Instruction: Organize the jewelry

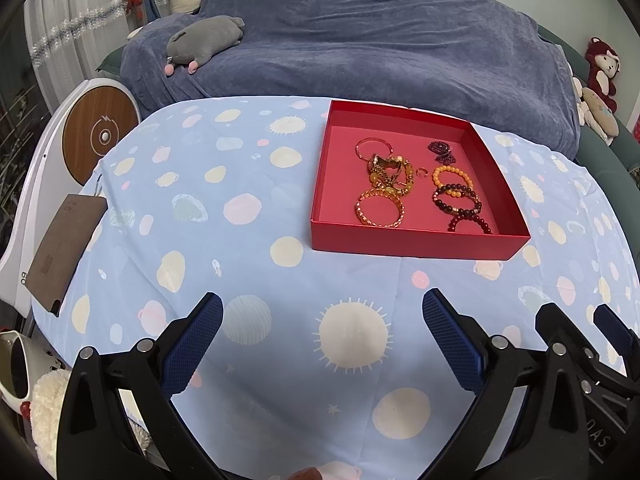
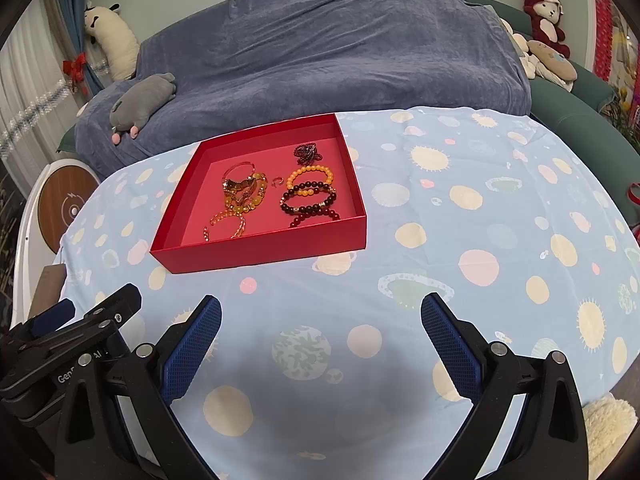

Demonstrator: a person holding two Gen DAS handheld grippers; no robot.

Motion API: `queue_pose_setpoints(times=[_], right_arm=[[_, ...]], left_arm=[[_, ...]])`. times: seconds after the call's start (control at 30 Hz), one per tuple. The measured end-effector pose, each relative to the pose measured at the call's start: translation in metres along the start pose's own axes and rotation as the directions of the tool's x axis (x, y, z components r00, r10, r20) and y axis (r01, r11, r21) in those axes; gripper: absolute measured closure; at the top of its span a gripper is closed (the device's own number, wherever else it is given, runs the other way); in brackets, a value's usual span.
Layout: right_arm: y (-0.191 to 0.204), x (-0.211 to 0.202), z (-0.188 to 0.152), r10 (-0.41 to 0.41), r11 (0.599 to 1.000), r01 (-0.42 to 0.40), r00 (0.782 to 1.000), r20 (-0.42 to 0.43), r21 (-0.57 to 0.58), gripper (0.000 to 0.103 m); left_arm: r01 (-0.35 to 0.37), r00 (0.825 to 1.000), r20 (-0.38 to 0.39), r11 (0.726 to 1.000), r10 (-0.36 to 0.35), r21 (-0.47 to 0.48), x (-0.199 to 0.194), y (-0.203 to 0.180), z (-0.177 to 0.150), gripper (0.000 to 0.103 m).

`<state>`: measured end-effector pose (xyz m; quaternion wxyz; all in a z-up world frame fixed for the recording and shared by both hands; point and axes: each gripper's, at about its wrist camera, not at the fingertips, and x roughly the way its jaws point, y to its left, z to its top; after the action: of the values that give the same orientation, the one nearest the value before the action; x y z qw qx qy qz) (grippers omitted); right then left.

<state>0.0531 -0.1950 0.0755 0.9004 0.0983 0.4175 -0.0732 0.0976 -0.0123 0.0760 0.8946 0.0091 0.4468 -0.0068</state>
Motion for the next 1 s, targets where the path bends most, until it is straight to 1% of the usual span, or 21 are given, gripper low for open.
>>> queue_pose_setpoints(times=[0.43,0.8,1.0], right_arm=[[0.0030,-0.0005,0.0005,0.000,1.000,-0.001,1.000,-0.007,-0.007,0.006],[0.0023,0.0003,0.0003,0.000,1.000,0.000,1.000,-0.010,-0.005,0.006],[0.0014,0.0013,-0.0003,0.003,1.000,-0.003,1.000,-0.012,-0.003,0.006]], left_arm=[[0.006,1.000,0.003,1.000,-0.006,-0.008,0.0004,0.0003,-0.0009,0.007],[0.010,1.000,0.002,1.000,-0.010,0.008,0.0031,-0.0014,0.0013,0.008],[0.008,1.000,-0.011,1.000,-0.008,0.007,0.0065,-0.0014,0.0021,0.008]])
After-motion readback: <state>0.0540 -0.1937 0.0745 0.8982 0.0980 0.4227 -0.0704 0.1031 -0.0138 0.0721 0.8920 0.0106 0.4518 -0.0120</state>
